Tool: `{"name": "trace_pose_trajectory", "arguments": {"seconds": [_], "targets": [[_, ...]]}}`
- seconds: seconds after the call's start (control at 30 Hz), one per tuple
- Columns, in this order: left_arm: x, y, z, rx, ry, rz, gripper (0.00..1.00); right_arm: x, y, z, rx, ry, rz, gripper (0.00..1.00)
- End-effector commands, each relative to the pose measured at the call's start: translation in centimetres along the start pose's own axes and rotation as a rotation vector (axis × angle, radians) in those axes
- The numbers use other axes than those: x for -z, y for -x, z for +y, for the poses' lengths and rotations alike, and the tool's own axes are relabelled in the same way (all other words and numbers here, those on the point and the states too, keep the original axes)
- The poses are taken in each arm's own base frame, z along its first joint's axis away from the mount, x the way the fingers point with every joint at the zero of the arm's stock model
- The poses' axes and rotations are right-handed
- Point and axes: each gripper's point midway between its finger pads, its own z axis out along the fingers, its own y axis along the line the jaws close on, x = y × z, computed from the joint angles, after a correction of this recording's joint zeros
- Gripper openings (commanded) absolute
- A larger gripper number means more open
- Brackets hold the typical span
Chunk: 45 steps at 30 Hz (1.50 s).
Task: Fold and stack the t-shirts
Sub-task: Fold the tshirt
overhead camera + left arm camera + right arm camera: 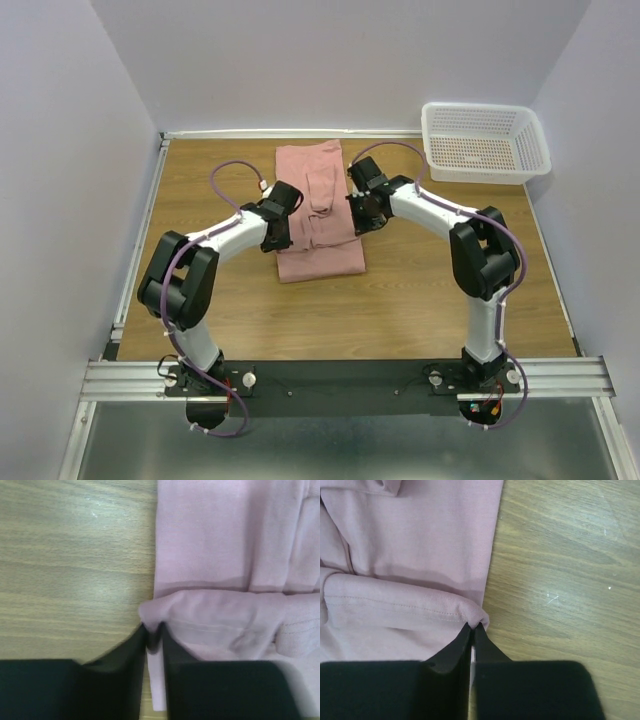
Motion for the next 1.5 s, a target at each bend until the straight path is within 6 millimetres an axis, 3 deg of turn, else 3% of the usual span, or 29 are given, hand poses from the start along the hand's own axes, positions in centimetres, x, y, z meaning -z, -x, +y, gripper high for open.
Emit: {"name": "trace_pose_trajectory", "arguments": {"seconds": [0.0,0.03,0.07,0.1,0.2,0.3,0.37,0.4,0.47,0.53,0.63,0.7,0.87,0.97,1.23,1.33,1.47], "targets": [[0.3,1.3,1.2,0.024,0.046,-0.055,0.40,-0.6,0.2,-1.1,-0.005,-0.036,-0.013,0.19],[0.8,1.6,1.2,0.030,0.042,-0.069,0.55,0.0,0.6,-0.8,-0.013,-0.024,-0.027,0.25],[2.1,2.5,1.1,0.048,0.030,-0.104,0.62,1.2,1.2,-0.5,-0.022,-0.008,-0.054,0.37],[2.8,2.9,1.1,0.060,0.020,-0.121,0.74,1.8,1.6,-0.2,-0.029,0.005,-0.068,0.41],[6.1,4.4,0.9,0.099,-0.024,-0.192,0.81,3.3,1.9,0.9,-0.041,0.034,-0.095,0.53],[9.3,4.6,0.0,0.136,-0.083,-0.241,0.81,5.1,2.0,2.9,-0.034,0.069,-0.132,0.54],[10.6,3.4,-1.8,0.152,-0.138,-0.239,0.76,5.4,1.6,4.2,-0.034,0.094,-0.137,0.54],[11.1,2.3,-2.3,0.150,-0.167,-0.229,0.71,5.5,0.9,6.0,-0.022,0.163,-0.123,0.52],[11.8,0.6,-4.4,0.162,-0.234,-0.224,0.51,5.3,0.3,7.5,-0.047,0.232,-0.107,0.48],[10.9,-2.3,-5.6,0.138,-0.271,-0.178,0.30,4.4,-0.8,9.0,-0.068,0.306,-0.078,0.36],[8.7,-4.6,-6.0,0.127,-0.262,-0.132,0.15,3.4,-1.2,10.0,-0.078,0.352,-0.065,0.24],[7.0,-5.3,-5.8,0.120,-0.229,-0.122,0.11,2.5,-1.4,10.8,-0.076,0.384,-0.053,0.20],[4.2,-6.9,-5.5,0.103,-0.178,-0.091,0.08,0.6,-1.6,11.4,-0.073,0.408,-0.036,0.18],[2.5,-8.8,-5.3,0.073,-0.147,-0.038,0.08,-0.7,-2.0,11.5,-0.079,0.409,-0.020,0.17],[1.3,-11.3,-4.5,0.044,-0.128,0.025,0.08,-2.8,-2.4,11.2,-0.070,0.391,0.000,0.17],[1.1,-12.1,-4.3,0.036,-0.128,0.047,0.08,-3.1,-1.5,10.4,-0.075,0.338,-0.036,0.17],[1.1,-13.0,-3.8,0.026,-0.128,0.068,0.08,-3.2,1.2,9.3,-0.067,0.273,-0.119,0.17]]}}
